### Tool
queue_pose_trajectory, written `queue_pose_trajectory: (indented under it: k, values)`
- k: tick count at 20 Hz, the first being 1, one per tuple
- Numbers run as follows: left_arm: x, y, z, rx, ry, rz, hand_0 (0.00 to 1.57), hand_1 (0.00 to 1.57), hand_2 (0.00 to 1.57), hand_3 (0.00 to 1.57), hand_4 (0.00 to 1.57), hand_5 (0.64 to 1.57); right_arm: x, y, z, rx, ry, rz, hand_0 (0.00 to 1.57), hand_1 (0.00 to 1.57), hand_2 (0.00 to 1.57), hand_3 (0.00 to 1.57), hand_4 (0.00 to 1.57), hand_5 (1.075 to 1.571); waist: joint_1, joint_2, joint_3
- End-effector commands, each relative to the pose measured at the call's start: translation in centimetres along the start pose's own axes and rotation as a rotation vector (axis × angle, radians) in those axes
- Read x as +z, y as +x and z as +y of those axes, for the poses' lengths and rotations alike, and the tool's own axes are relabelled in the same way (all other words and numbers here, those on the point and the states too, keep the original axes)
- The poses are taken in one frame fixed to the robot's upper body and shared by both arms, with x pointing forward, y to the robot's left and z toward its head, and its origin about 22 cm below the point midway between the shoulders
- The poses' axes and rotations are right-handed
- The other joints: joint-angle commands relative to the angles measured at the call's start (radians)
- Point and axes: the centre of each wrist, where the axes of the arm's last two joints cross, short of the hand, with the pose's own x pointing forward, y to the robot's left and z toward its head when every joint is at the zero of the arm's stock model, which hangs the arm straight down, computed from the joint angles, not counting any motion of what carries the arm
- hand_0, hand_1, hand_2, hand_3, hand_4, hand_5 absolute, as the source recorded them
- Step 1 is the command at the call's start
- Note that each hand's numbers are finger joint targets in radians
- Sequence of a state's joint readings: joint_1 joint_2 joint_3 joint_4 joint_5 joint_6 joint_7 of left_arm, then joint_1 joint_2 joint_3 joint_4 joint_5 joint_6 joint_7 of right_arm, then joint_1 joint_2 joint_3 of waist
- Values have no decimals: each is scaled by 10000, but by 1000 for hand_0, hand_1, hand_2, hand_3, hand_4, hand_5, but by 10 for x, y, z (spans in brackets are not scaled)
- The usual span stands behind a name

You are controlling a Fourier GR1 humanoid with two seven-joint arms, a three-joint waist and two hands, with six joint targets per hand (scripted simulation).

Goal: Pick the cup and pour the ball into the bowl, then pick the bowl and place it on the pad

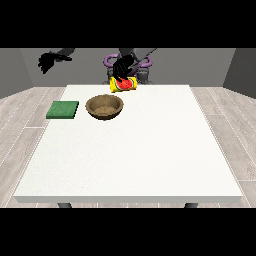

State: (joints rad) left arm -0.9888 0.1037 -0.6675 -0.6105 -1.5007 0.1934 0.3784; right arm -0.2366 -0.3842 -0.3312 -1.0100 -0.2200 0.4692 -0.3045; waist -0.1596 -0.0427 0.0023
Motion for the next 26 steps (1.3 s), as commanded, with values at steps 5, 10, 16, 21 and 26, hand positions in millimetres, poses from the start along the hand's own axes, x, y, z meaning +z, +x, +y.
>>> queue_pose_trajectory:
  k: [5, 10, 16, 21, 26]
  values:
    - [-1, 20, 10, -3117, -269, -1478, 1451, 1451, 1571, 1571, 1529, 1143, 14, -7, -11, -26, -154, 122, 0, 0, 0, 0, 0, 1571, 282, -186, -17]
    - [9, 30, 4, -3170, -352, -1889, 1446, 1446, 1571, 1571, 1529, 1134, 3, -9, 6, -110, -408, 1033, 0, 0, 0, 0, 0, 1569, 562, -450, -25]
    - [-1, -27, 11, 4752, 255, 2893, 1301, 1301, 1571, 1571, 1571, 1190, 13, -12, -3, -362, -1044, 822, 0, 0, 0, 0, 0, 1567, 1343, -143, -140]
    - [19, -28, -2, 10357, 787, 5226, 897, 897, 851, 476, 1264, 1437, 1, -12, 13, -501, -1312, 659, 0, 0, 0, 0, 251, 1567, 1959, 326, -265]
    - [44, -40, -13, 14792, 1713, 6273, 0, 0, 0, 0, 0, 1550, -32, -3, 50, -678, -938, -131, 0, 0, 0, 0, 303, 1568, 1632, 1518, -251]
